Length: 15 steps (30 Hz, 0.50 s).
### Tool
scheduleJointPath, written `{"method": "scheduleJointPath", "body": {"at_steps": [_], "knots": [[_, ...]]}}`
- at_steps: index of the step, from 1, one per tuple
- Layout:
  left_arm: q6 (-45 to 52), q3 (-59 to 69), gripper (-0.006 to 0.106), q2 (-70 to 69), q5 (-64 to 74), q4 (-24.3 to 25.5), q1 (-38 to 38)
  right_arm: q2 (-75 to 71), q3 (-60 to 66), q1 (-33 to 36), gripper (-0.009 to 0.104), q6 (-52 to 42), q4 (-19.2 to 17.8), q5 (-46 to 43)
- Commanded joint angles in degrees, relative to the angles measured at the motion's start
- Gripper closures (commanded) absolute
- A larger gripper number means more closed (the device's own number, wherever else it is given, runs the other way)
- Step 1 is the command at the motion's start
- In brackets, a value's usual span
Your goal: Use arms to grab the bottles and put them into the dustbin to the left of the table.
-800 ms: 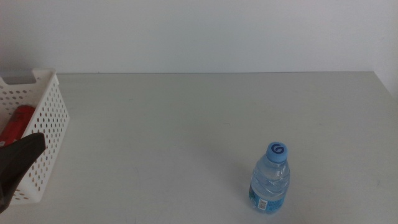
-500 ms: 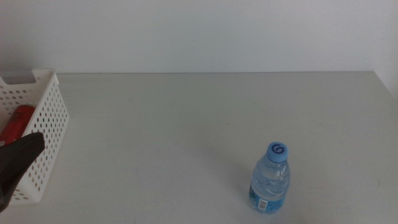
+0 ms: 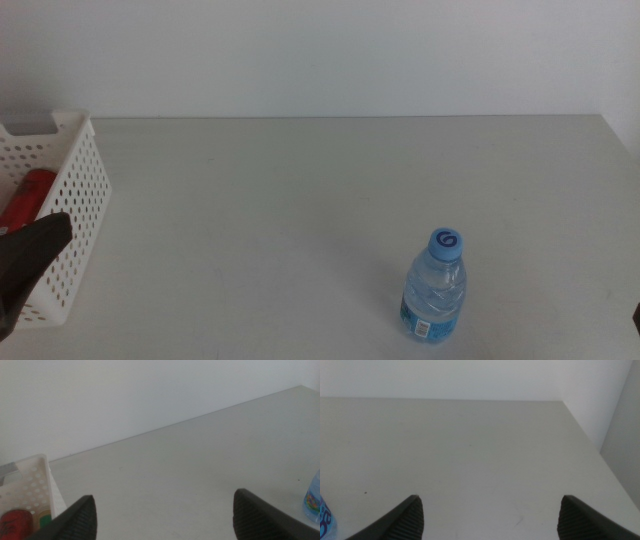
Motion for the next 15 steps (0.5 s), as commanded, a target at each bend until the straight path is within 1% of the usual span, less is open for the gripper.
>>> {"method": "scheduleJointPath", "body": {"at_steps": [1,3,5,8,10,12,15], "knots": [[-0.2,-1.3,0.007,0.4,-4.1,-0.6,-0.2,7.6,-0.6,0.8,0.024,-0.3,-0.5,-10.5],[-0.2,-1.3,0.007,0.4,-4.1,-0.6,-0.2,14.3,-0.6,3.2,0.024,0.0,-1.1,-16.0],[-0.2,-1.3,0.007,0.4,-4.1,-0.6,-0.2,20.5,-0.6,6.5,0.024,0.7,-2.7,-23.2],[-0.2,-1.3,0.007,0.4,-4.1,-0.6,-0.2,29.7,-0.6,12.8,0.024,2.5,-6.7,-33.6],[-0.2,-1.3,0.007,0.4,-4.1,-0.6,-0.2,35.7,-0.6,16.8,0.024,3.4,-8.7,-40.9],[-0.2,-1.3,0.007,0.4,-4.1,-0.6,-0.2,41.0,-0.6,19.0,0.024,4.2,-9.6,-47.1],[-0.2,-1.3,0.007,0.4,-4.1,-0.6,-0.2,47.1,-0.6,19.1,0.024,4.6,-9.5,-55.5]]}}
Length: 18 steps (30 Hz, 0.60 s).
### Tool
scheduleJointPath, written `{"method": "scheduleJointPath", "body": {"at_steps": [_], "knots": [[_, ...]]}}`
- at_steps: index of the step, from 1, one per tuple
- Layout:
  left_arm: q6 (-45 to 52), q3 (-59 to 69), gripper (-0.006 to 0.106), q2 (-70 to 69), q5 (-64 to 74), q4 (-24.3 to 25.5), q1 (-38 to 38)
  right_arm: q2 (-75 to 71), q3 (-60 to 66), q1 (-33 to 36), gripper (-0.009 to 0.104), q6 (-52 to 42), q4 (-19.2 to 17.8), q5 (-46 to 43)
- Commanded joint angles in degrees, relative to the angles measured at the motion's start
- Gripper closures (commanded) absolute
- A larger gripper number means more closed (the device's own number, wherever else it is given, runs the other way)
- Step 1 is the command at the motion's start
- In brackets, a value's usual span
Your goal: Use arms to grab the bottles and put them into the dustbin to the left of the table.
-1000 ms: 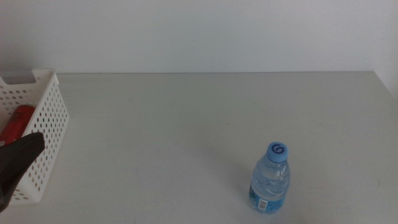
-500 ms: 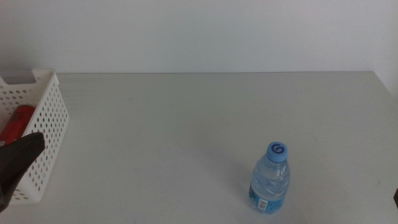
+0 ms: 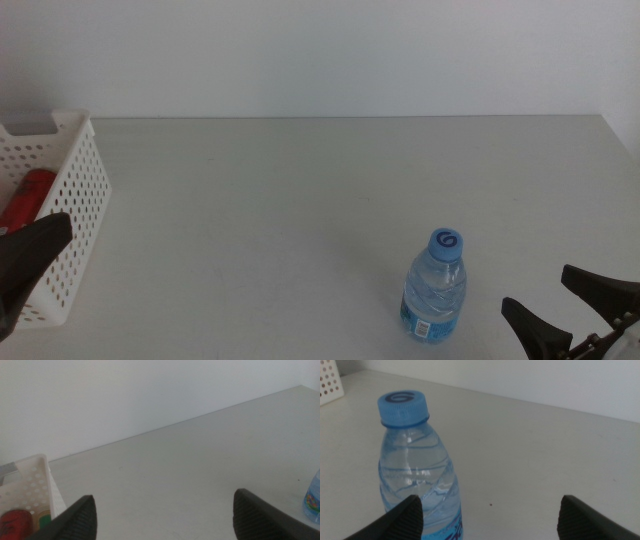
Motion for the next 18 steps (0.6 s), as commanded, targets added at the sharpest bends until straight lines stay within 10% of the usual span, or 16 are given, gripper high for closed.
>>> {"method": "scheduleJointPath", "body": {"at_steps": [1,18], "knots": [[-0.2,-1.3,0.007,0.4,-4.1,-0.4,-0.2,3.6,-0.5,0.3,0.024,0.2,-0.1,-11.9],[-0.2,-1.3,0.007,0.4,-4.1,-0.4,-0.2,9.8,-0.5,0.3,0.024,3.9,-5.3,-20.3]]}}
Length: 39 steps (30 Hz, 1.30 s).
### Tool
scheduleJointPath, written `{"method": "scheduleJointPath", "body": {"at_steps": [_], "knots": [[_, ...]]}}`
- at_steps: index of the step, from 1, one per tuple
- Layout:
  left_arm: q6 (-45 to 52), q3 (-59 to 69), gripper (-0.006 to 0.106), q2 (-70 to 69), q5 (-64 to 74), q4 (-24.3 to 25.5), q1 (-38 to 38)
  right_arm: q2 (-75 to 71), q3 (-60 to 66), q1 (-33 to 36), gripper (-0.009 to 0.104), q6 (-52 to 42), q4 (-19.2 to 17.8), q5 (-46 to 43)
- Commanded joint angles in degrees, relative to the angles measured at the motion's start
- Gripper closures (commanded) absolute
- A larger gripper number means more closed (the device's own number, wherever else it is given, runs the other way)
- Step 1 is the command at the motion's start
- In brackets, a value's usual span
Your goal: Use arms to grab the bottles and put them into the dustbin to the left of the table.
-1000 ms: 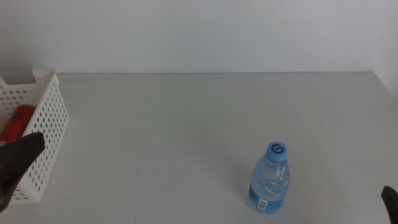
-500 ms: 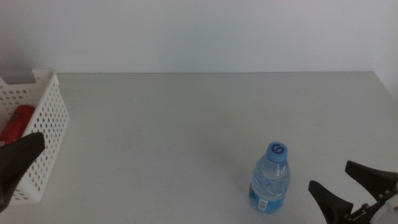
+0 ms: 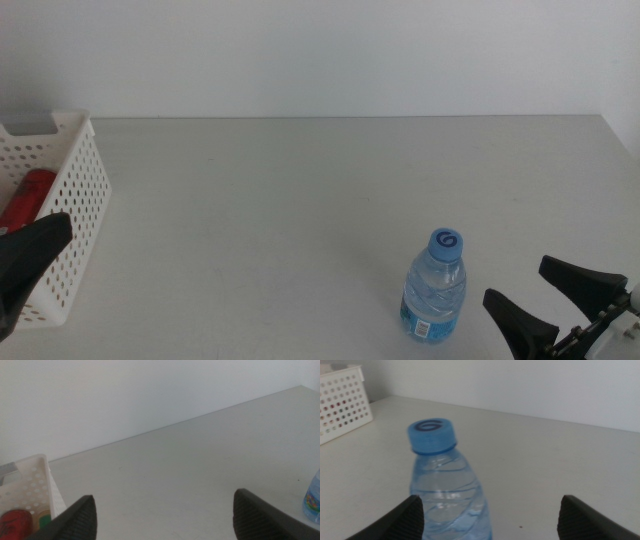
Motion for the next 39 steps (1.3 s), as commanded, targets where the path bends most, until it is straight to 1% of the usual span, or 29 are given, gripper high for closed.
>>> {"method": "scheduleJointPath", "body": {"at_steps": [1,4,6,10,15,21,27,32,36,39], "knots": [[-0.2,-1.3,0.007,0.4,-4.1,-0.4,-0.2,-0.6,-0.1,0.3,0.024,0.2,-4.2,-5.1],[-0.2,-1.3,0.007,0.4,-4.1,-0.4,-0.2,-0.6,-0.1,0.3,0.024,-0.3,-7.8,-5.7],[-0.2,-1.3,0.007,0.4,-4.1,-0.4,-0.2,-0.6,-0.1,0.3,0.024,-1.0,-8.8,-5.7],[-0.2,-1.3,0.007,0.4,-4.1,-0.4,-0.2,-0.3,-0.2,0.3,0.024,-1.8,-8.7,-6.1],[-0.2,-1.3,0.007,0.4,-4.1,-0.4,-0.2,4.7,-0.2,0.3,0.024,-6.7,-8.6,-13.5],[-0.2,-1.3,0.007,0.4,-4.1,-0.4,-0.2,9.8,-2.7,0.3,0.023,-7.2,-9.0,-13.4],[-0.2,-1.3,0.007,0.4,-4.1,-0.4,-0.2,10.5,-6.3,0.3,0.019,-6.8,-10.0,-13.2],[-0.2,-1.3,0.007,0.4,-4.1,-0.4,-0.2,12.4,-8.5,0.3,0.018,-6.8,-10.8,-13.1],[-0.2,-1.3,0.007,0.4,-4.1,-0.4,-0.2,15.2,-10.4,0.3,0.018,-4.3,-12.6,-13.1],[-0.2,-1.3,0.007,0.4,-4.1,-0.4,-0.2,17.3,-11.9,0.3,0.018,-3.1,-12.6,-13.1]]}}
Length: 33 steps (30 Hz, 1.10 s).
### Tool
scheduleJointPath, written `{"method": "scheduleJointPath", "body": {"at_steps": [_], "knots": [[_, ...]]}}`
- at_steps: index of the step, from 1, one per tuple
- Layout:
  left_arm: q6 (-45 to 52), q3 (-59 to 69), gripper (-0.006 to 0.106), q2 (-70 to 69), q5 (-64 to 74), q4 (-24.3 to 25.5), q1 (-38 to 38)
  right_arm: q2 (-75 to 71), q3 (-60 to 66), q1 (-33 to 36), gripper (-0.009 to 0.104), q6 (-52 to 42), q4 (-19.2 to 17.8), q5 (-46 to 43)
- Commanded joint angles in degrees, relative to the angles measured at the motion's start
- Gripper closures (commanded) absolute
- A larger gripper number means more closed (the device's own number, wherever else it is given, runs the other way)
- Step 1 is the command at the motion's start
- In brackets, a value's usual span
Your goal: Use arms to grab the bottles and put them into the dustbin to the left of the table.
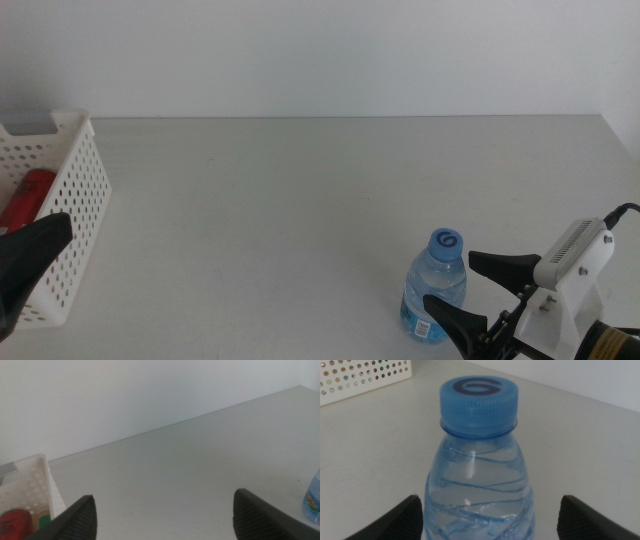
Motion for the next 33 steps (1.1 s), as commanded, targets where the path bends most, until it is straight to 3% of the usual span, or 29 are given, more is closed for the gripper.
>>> {"method": "scheduleJointPath", "body": {"at_steps": [1,10,16,19,23,30,33], "knots": [[-0.2,-1.3,0.007,0.4,-4.1,-0.4,-0.2,0.4,-2.1,0.2,0.018,0.4,-0.3,-10.7],[-0.2,-1.3,0.007,0.4,-4.1,-0.4,-0.2,6.8,-6.2,0.3,0.018,0.4,-2.9,-11.0],[-0.2,-1.3,0.007,0.4,-4.1,-0.4,-0.2,8.8,-8.6,1.8,0.021,0.3,-2.7,-10.8],[-0.2,-1.3,0.007,0.4,-4.1,-0.4,-0.2,9.9,-8.8,1.8,0.04,0.2,-1.8,-10.5],[-0.2,-1.3,0.007,0.4,-4.1,-0.4,-0.2,10.2,-8.8,1.8,0.097,0.3,-1.1,-11.0],[-0.2,-1.3,0.007,0.4,-4.1,-0.4,-0.2,10.2,-17.0,1.8,0.096,5.5,-1.4,-9.6],[-0.2,-1.3,0.007,0.4,-4.1,-0.4,-0.2,10.3,-24.9,1.8,0.096,11.7,-2.5,-3.6]]}}
